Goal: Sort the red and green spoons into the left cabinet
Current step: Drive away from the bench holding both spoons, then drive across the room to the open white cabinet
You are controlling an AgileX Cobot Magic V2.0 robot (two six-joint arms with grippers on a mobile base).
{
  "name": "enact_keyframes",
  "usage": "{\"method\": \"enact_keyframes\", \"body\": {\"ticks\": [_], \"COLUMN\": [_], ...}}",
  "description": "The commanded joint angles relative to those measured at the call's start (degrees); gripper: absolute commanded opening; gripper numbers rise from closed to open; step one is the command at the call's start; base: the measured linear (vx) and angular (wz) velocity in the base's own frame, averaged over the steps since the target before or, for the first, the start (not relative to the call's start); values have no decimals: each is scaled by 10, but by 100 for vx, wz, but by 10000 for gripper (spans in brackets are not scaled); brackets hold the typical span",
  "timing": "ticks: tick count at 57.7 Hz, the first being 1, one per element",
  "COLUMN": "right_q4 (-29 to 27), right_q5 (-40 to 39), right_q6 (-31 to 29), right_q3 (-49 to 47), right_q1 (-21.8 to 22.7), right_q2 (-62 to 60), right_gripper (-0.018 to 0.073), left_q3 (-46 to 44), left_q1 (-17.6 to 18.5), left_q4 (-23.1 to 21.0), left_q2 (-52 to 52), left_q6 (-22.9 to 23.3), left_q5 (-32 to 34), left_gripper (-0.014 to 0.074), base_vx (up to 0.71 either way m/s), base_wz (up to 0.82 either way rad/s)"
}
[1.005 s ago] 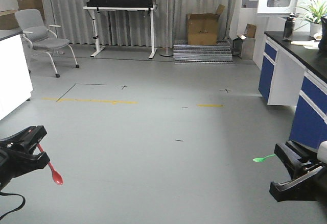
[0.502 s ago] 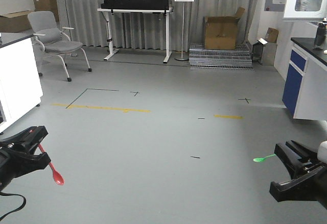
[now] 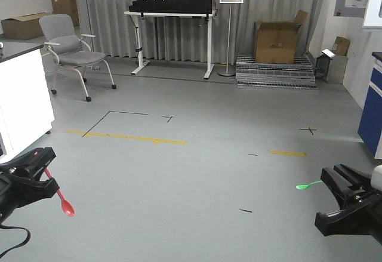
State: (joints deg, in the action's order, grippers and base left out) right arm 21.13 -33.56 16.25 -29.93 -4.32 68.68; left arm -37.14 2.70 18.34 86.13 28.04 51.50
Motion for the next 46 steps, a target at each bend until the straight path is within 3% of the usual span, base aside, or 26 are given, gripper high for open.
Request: {"method": "enact_keyframes", "body": {"ticks": [1, 46], "right_q4": [-5, -5], "right_q5": [-41, -42], "right_q6": [-2, -2], "right_q3": [-14, -14], "right_q1": [2, 2], "right_q2": [-12, -12], "right_gripper": [-9, -9], "left_q3": [-14, -14], "left_q1": [2, 2], "left_q4": [-10, -10], "left_q2": [-20, -20], "left_q6": [3, 3], "left_q5": [45, 45], "left_gripper": [-6, -6], "base_vx": [48, 50], "base_wz": [7, 2]}}
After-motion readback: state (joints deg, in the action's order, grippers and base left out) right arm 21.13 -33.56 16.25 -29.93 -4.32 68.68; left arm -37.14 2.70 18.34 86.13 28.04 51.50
